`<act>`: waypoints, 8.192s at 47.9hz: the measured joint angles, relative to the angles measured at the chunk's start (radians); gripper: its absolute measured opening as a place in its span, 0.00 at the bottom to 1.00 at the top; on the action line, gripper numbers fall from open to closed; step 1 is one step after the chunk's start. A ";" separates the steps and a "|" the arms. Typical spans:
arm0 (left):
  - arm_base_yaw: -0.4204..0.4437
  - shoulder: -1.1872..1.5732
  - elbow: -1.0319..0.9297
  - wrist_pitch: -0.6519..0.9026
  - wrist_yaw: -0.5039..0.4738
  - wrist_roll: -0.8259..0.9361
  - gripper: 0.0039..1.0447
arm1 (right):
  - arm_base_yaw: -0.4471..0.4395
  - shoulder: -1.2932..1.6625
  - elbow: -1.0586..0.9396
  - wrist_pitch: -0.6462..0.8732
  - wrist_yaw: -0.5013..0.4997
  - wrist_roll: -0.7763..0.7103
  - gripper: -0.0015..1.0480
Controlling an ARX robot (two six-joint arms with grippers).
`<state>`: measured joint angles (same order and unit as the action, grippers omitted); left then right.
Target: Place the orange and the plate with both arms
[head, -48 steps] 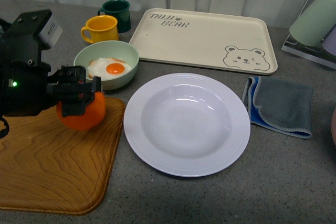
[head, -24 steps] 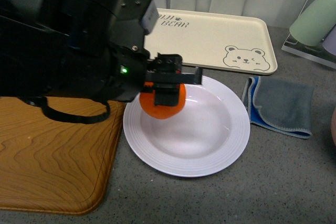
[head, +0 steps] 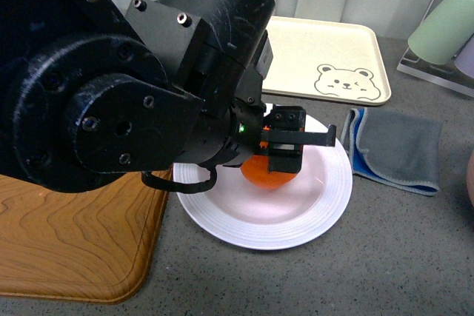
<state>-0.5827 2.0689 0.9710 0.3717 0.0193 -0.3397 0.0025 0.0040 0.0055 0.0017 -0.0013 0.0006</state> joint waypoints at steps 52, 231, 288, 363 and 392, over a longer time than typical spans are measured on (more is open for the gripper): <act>0.138 -0.263 -0.521 0.961 -0.455 0.291 0.50 | 0.000 0.000 0.000 0.000 0.003 0.000 0.91; 0.580 -2.065 -0.951 -0.370 -0.019 0.335 0.94 | 0.131 1.367 0.451 0.158 -0.432 0.351 0.91; 0.580 -2.065 -0.951 -0.370 -0.019 0.335 0.94 | 0.144 2.098 0.641 0.669 -0.640 1.000 0.91; 0.580 -2.065 -0.951 -0.370 -0.019 0.335 0.94 | 0.158 2.169 0.666 0.967 -0.607 1.032 0.01; 0.580 -2.065 -0.951 -0.370 -0.019 0.335 0.94 | 0.129 2.200 0.892 1.025 -0.616 1.139 0.01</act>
<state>-0.0025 0.0040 0.0204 0.0017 -0.0002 -0.0048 0.1318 2.2036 0.8974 1.0271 -0.6178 1.1400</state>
